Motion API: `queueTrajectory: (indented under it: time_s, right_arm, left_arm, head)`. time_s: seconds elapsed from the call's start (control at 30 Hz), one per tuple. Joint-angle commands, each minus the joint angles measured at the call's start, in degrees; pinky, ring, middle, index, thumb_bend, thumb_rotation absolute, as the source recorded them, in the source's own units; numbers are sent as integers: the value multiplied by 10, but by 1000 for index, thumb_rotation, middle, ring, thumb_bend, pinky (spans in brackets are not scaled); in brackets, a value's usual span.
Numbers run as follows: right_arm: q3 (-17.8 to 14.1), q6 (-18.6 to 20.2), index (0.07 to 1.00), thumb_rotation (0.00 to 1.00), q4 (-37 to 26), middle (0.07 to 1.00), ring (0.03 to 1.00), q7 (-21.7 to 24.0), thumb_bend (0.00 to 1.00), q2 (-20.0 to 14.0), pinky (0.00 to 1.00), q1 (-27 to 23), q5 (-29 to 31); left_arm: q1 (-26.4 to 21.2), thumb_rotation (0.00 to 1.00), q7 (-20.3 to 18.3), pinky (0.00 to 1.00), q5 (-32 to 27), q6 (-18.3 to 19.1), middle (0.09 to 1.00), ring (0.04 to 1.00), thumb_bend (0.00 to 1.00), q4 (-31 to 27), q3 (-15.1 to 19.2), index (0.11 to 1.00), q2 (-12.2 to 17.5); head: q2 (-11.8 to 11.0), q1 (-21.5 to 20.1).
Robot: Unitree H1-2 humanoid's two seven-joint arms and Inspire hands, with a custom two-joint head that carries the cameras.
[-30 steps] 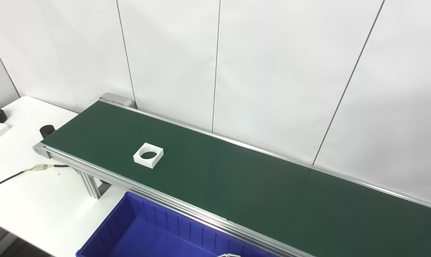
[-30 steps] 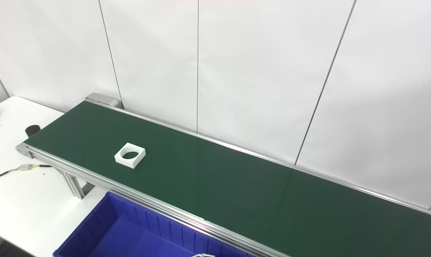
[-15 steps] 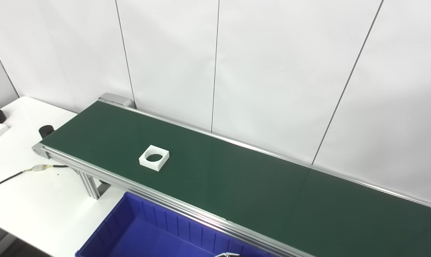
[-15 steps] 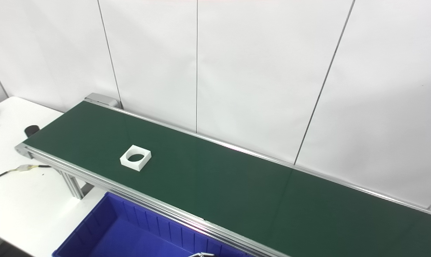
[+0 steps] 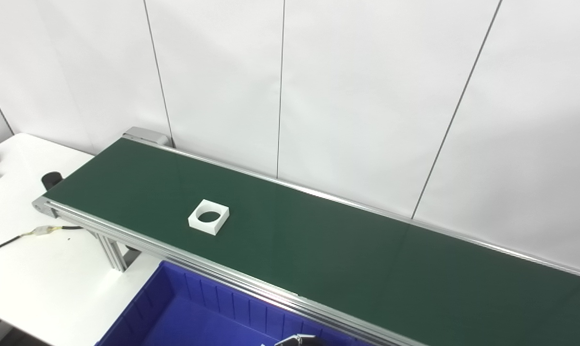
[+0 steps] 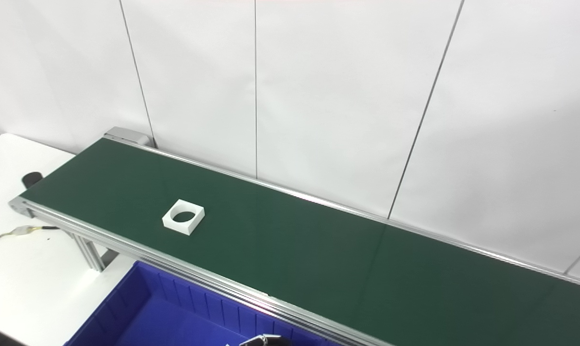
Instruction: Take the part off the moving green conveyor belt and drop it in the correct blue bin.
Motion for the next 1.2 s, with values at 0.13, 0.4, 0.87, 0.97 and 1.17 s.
queueTrajectory:
  time_s: [0.13,0.4,0.87,0.97,1.17]
  right_arm:
    - [4,-31,796,0,-20,791,728,-9,677,6,650,-8,-2]
    - [3,-31,803,0,-18,801,744,-9,684,10,665,-5,-8]
    - [16,-31,782,0,-21,784,722,-28,714,11,635,-2,-22]
    - [19,-31,777,0,-23,778,717,-38,726,12,629,-1,-30]
    - [24,-31,768,0,-21,771,709,-42,746,11,616,-1,-24]
  left_arm:
    - [-3,0,-3,737,3,-20,726,721,739,-14,2,687,2]
    - [2,0,-12,766,-7,-12,737,739,703,-23,7,700,4]
    - [9,0,-29,789,-24,-14,760,762,612,-26,12,726,12]
    - [10,0,-31,789,-27,-14,761,763,598,-26,15,728,13]
    - [10,0,-32,782,-28,-19,760,755,556,-23,17,723,15]
  head:
    - [7,-20]
    - [13,-41]
    - [22,-92]
    - [20,-101]
    - [24,-108]
